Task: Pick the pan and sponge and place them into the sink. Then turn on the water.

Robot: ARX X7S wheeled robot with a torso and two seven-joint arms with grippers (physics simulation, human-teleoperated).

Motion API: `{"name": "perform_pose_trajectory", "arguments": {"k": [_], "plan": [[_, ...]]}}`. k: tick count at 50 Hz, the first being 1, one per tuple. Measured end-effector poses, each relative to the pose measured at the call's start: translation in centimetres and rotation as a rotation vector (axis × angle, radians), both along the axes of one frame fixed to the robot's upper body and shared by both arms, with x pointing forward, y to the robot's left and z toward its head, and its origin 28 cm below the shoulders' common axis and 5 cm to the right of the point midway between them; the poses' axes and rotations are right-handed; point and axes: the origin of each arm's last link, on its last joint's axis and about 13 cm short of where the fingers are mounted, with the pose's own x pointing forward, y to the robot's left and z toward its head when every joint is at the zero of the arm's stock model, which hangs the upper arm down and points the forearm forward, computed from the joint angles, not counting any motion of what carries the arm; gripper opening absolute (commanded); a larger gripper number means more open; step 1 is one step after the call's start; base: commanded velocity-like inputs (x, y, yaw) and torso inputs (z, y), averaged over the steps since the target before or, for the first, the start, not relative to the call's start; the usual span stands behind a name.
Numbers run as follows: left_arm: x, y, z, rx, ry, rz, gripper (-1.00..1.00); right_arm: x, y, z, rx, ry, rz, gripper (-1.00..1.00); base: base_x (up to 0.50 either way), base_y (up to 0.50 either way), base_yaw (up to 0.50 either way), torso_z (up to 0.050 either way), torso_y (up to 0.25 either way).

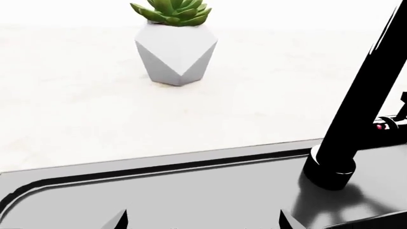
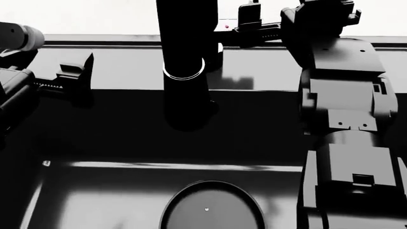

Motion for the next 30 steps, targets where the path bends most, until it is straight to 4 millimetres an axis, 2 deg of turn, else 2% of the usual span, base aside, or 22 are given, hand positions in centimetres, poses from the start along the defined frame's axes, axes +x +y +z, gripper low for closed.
{"name": "perform_pose_trajectory", "arguments": {"k": [30], "plan": [[0.1,-0.2,0.0,0.001,-0.001,0.001,1.0,-0.2,-1.1,-0.8,0.047,0.007,-0.043,1.0,0.0,0.0,0.0,0.0,0.0]]}}
